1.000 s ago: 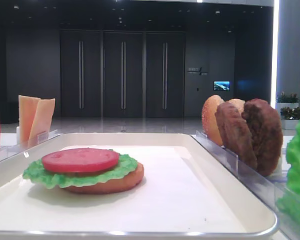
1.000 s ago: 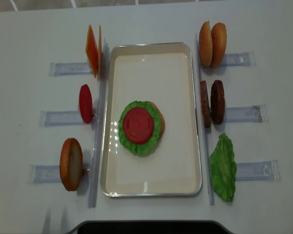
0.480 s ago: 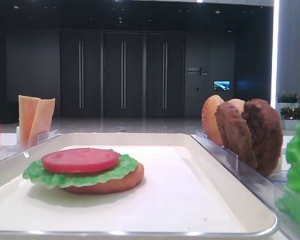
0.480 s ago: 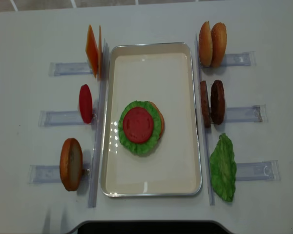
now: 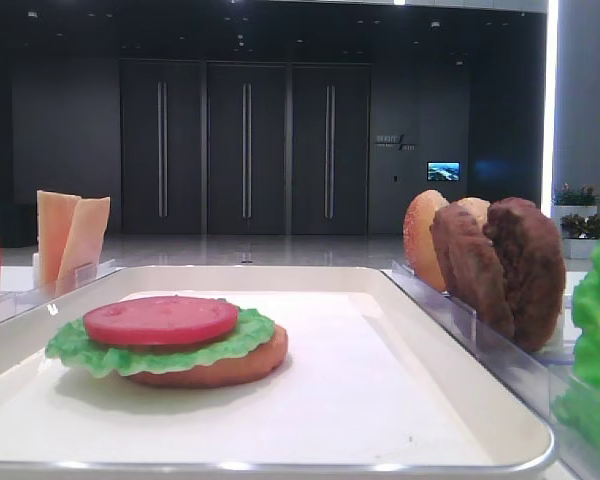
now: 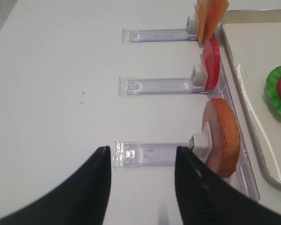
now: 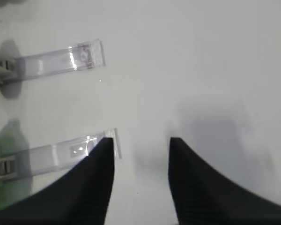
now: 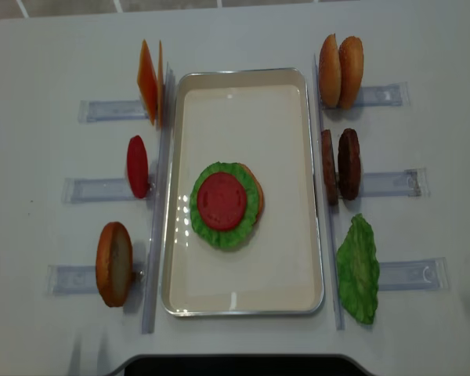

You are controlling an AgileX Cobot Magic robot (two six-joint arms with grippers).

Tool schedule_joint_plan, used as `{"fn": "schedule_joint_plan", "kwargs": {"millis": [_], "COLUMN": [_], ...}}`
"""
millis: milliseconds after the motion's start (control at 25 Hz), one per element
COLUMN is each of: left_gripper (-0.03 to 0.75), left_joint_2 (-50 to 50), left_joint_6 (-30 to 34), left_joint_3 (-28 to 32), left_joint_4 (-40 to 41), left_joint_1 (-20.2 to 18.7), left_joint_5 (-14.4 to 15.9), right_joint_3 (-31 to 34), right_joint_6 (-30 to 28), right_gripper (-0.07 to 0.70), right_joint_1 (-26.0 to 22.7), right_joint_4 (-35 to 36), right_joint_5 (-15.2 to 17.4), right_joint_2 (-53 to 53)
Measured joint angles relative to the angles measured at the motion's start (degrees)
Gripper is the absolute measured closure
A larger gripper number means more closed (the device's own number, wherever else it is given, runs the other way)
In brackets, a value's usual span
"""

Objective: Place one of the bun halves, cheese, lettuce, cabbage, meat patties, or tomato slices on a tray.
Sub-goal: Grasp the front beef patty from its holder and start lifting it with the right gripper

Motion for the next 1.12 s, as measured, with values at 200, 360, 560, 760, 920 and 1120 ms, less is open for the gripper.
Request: {"fn": "schedule_joint_plan", "kwargs": {"millis": [200, 360, 560, 760, 920, 1120], "left_gripper": [0.370, 0.370, 0.370, 0.370, 0.370, 0.370], "left_joint_2": [0.00, 0.00, 0.00, 0.00, 0.00, 0.00], "left_joint_6": [0.00, 0.00, 0.00, 0.00, 0.00, 0.00], "left_joint_3": [0.00, 0.00, 0.00, 0.00, 0.00, 0.00], "left_joint_4": [0.00, 0.00, 0.00, 0.00, 0.00, 0.00], "left_joint_1": [0.00, 0.00, 0.00, 0.00, 0.00, 0.00], "left_joint_5": [0.00, 0.00, 0.00, 0.00, 0.00, 0.00], "right_joint_3": [-12.97, -22.06, -30.55, -35.03, -35.38, -35.79], "right_joint_6": [-1.27, -1.60, -1.60, 0.79, 7.35, 20.56], "right_gripper": [0.363, 0.368, 0.372, 0.377, 0.377, 0.377], "right_joint_1": [0.00, 0.00, 0.00, 3.92, 13.59, 30.20], "right_joint_4": [-0.60, -0.64, -0.64, -0.77, -0.91, -7.68], "right_joint_5": [-0.67, -0.58, -0.49, 0.76, 0.69, 0.36], "right_joint_2": [26.80, 39.77, 48.06, 50.67, 50.92, 51.34]}}
